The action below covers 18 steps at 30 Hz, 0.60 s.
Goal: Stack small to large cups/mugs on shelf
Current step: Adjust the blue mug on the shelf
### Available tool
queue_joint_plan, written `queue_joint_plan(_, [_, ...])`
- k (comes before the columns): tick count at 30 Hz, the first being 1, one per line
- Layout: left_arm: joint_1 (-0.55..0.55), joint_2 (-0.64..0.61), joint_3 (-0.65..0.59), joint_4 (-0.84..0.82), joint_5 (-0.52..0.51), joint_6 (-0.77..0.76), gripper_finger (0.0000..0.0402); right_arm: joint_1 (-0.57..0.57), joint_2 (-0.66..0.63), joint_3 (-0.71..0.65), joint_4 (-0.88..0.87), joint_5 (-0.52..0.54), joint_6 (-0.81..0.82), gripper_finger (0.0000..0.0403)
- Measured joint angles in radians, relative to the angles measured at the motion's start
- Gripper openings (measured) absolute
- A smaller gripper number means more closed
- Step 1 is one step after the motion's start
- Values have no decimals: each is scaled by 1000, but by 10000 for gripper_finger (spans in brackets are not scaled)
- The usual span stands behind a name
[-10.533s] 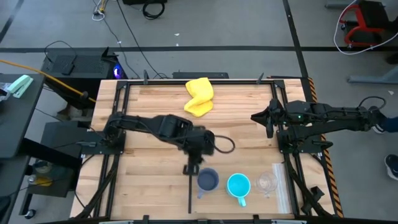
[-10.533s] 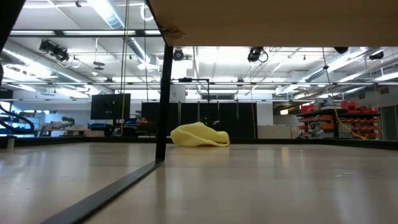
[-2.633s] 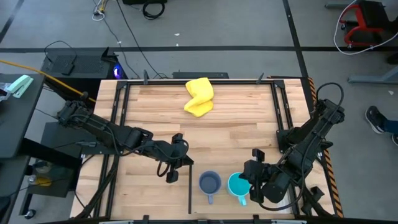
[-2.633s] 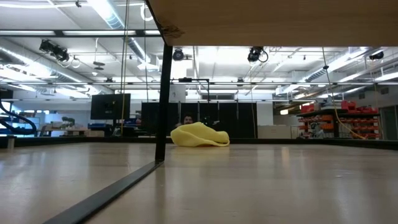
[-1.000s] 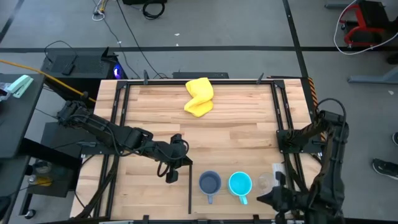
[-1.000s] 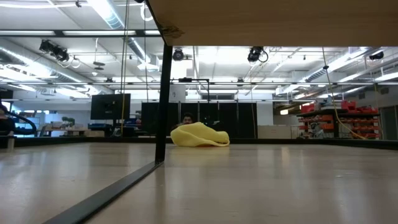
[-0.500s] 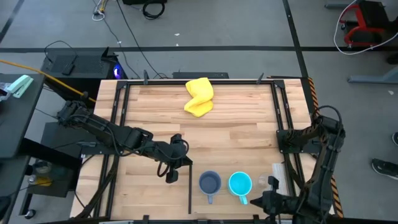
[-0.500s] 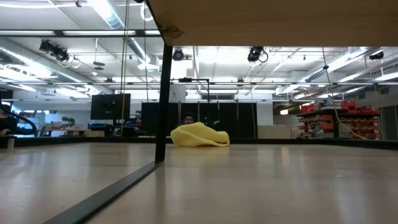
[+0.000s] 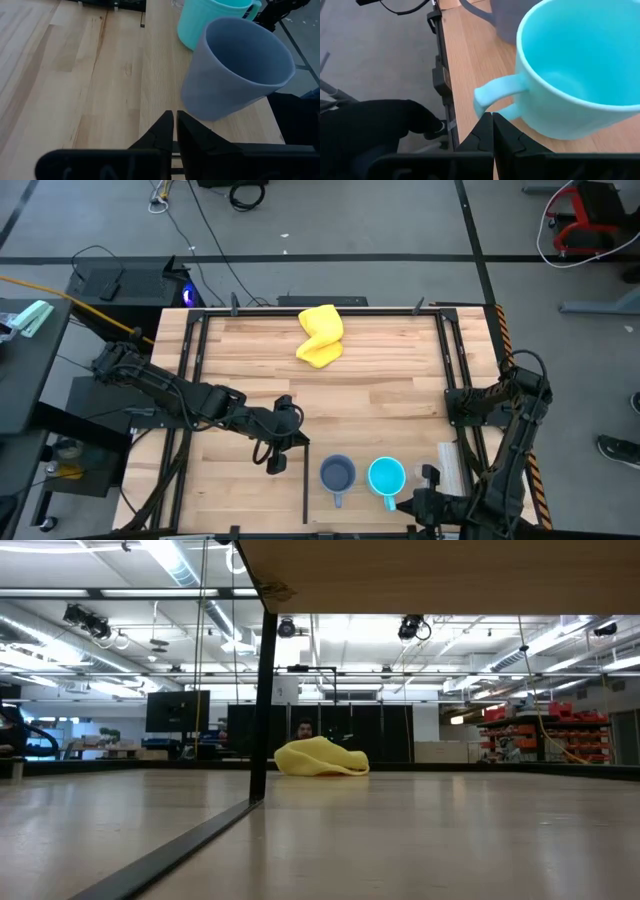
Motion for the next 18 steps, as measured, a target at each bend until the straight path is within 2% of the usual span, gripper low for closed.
queue_joint_plan(8, [0,0,0,0,0,0,38,0,0,0,3,0,-2,1])
queue_joint_plan(18, [0,0,0,0,0,0,30,1,0,0,36,0,-27,1])
